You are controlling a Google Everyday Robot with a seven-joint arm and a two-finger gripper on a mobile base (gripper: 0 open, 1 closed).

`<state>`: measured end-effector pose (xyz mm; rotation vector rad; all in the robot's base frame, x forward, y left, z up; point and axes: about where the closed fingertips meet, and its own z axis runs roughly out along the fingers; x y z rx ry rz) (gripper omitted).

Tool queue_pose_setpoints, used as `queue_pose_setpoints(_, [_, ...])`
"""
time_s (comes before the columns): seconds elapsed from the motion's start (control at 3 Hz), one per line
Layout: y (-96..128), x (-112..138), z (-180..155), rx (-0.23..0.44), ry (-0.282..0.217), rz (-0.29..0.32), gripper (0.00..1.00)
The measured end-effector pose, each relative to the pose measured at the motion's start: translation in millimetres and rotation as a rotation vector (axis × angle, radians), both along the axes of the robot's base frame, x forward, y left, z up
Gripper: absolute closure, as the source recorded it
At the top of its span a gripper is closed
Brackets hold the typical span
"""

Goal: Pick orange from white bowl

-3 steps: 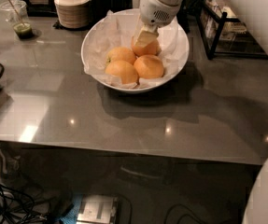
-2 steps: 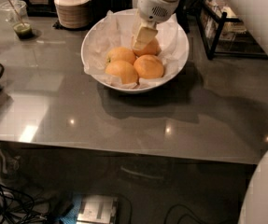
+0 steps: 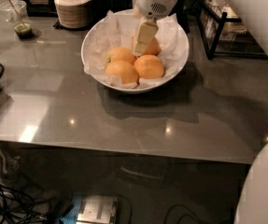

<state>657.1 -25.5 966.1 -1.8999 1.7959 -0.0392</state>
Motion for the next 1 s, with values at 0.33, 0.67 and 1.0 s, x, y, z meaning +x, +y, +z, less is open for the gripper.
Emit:
queue_pose_setpoints(0.33, [-1.9, 8.5, -5.8, 0.021, 0.003, -0.020, 0.51])
queue_pose_setpoints(0.67, [0.3, 18.9, -11.8, 0.050, 0.007, -0.028, 0.68])
queue_pose_setpoints(1.0, [2.0, 27.8, -12.7, 0.067, 0.002, -0.033, 0.53])
